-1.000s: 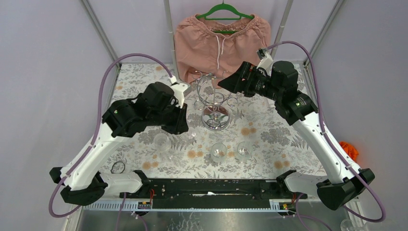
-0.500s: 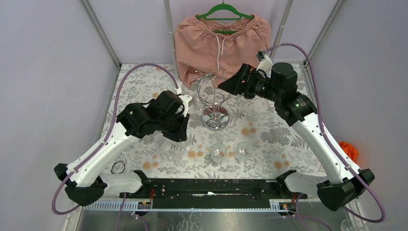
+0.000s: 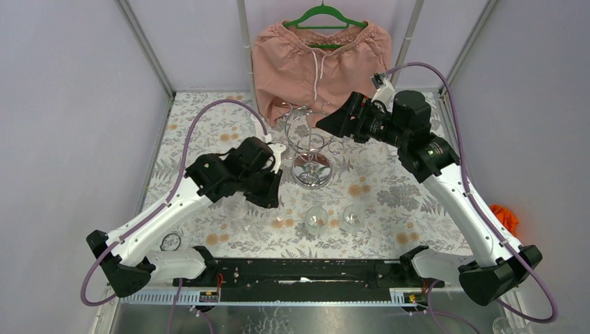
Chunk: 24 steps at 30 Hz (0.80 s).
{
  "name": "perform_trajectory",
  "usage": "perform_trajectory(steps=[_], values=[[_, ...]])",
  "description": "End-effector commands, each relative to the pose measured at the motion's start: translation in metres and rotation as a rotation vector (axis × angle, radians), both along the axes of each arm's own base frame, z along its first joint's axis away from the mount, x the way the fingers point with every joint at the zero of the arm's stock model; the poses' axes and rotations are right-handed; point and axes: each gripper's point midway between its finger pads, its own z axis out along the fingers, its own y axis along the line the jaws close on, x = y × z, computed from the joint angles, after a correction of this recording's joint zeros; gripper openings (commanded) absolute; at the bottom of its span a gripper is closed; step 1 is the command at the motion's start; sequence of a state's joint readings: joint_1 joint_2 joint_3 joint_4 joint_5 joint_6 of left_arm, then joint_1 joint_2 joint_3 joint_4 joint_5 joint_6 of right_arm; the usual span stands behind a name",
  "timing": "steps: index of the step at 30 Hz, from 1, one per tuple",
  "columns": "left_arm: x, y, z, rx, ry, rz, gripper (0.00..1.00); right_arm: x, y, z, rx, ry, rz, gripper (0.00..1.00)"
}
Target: Take the wine glass off the wine glass rack
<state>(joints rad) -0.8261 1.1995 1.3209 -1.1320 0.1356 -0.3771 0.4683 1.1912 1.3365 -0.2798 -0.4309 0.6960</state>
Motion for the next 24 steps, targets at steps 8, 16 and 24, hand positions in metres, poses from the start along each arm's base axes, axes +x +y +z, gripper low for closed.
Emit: perform_trajectory(steps=[8, 16, 24], values=[[0.017, -0.02, -0.023, -0.033, -0.025, 0.03, 0.0, -0.003, -0.009, 0.012, 0.004, -0.056, -0.008, 1.0], [0.024, -0.02, -0.038, -0.001, -0.031, 0.05, 0.0, -0.003, -0.012, 0.01, 0.001, -0.056, -0.013, 1.0], [0.03, -0.022, -0.053, 0.03, -0.028, 0.06, 0.0, -0.003, -0.014, 0.008, -0.003, -0.054, -0.016, 0.99]])
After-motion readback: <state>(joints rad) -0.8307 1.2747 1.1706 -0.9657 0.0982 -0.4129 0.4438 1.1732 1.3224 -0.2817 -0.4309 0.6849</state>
